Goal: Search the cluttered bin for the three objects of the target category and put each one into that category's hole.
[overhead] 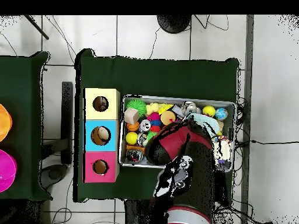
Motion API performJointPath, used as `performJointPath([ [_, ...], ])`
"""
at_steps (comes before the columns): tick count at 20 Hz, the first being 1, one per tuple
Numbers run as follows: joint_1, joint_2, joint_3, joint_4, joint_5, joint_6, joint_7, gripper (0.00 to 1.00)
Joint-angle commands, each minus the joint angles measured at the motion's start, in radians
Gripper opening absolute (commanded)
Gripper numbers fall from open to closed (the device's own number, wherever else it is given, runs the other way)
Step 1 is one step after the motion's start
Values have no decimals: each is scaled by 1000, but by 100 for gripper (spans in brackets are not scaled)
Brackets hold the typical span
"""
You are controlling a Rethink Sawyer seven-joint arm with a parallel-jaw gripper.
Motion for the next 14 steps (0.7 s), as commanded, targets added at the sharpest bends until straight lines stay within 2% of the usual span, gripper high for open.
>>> performJointPath([
  [1,35,144,-117,-134,-5,-120,280,100],
  [5,44,191,-152,-149,46,-154,294,100],
  [10,89,269,-253,-200,103,-190,339,100],
  [14,59,294,-241,-224,131,-186,297,100],
])
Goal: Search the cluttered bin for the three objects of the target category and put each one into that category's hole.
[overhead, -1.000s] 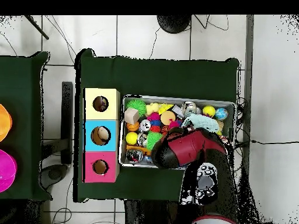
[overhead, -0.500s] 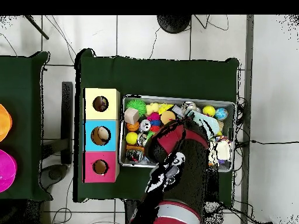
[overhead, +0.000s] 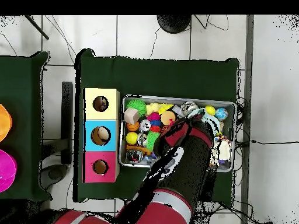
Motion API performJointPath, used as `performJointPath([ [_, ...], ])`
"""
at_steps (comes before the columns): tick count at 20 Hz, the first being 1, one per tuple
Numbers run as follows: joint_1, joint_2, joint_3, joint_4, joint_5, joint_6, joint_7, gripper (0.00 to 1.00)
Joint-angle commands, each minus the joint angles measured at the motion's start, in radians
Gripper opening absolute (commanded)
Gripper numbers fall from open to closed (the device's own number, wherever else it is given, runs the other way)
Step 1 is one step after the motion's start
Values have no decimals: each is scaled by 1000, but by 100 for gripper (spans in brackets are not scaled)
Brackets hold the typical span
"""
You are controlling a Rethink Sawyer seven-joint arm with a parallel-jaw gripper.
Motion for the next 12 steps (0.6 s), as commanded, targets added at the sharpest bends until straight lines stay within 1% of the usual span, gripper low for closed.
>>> performJointPath([
  [1,-20,114,-22,-95,82,-51,230,100],
  [6,-48,125,14,-81,145,0,215,100],
  [7,-57,130,25,-72,167,1,225,100],
  [10,-121,121,110,-29,232,20,215,100],
  [12,-149,113,148,0,270,33,206,100],
])
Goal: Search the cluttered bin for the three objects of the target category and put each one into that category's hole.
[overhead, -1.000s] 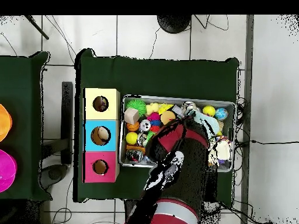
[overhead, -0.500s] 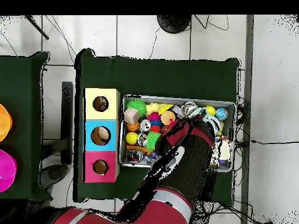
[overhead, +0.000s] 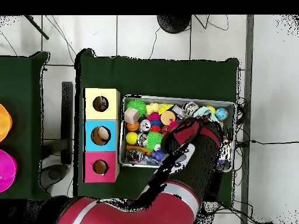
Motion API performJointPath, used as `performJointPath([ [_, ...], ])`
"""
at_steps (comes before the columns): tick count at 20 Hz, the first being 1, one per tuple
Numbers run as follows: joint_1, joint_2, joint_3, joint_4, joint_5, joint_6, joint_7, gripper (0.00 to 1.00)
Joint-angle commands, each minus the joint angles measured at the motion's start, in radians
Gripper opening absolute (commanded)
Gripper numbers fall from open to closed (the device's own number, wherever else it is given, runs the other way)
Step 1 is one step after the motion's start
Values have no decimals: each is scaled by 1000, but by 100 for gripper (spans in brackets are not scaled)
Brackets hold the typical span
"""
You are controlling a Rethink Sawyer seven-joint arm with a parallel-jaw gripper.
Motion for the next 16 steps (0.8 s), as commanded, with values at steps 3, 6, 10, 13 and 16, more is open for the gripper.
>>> performJointPath([
  [3,-126,42,212,64,176,54,174,100],
  [6,-143,39,228,70,193,74,138,100],
  [10,-183,33,271,89,216,64,121,100],
  [13,-290,7,405,143,253,110,71,100],
  [16,-319,4,439,166,284,149,65,100],
])
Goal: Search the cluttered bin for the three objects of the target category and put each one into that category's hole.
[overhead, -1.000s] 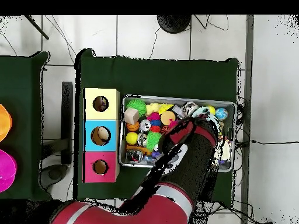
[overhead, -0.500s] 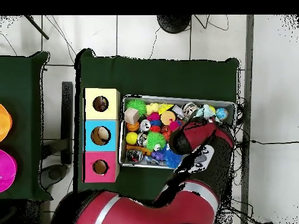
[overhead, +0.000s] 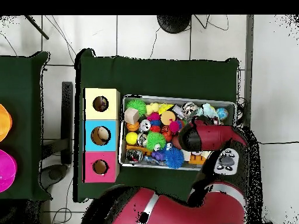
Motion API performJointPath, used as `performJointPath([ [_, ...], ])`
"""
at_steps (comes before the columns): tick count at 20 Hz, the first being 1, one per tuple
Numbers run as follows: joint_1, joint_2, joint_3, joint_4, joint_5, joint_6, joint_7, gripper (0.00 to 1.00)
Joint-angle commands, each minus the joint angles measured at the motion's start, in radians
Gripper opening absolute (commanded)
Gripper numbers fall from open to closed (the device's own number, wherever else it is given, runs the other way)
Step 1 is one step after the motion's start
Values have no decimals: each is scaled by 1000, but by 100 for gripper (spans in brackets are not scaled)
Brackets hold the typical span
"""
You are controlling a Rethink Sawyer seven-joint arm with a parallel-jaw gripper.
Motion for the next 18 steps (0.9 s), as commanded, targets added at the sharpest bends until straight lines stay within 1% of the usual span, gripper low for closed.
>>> performJointPath([
  [1,-95,28,267,147,82,148,65,100],
  [5,-80,27,251,148,72,137,65,100],
  [6,-74,29,245,138,68,167,48,0],
  [9,-56,34,227,123,60,193,36,0],
  [13,-48,33,221,114,64,239,24,0],
  [14,-50,32,225,111,71,270,16,0],
  [16,-45,31,221,111,77,283,23,0],
  [17,-38,26,214,114,93,319,34,0],
  [18,-41,14,221,127,96,301,40,0],
])
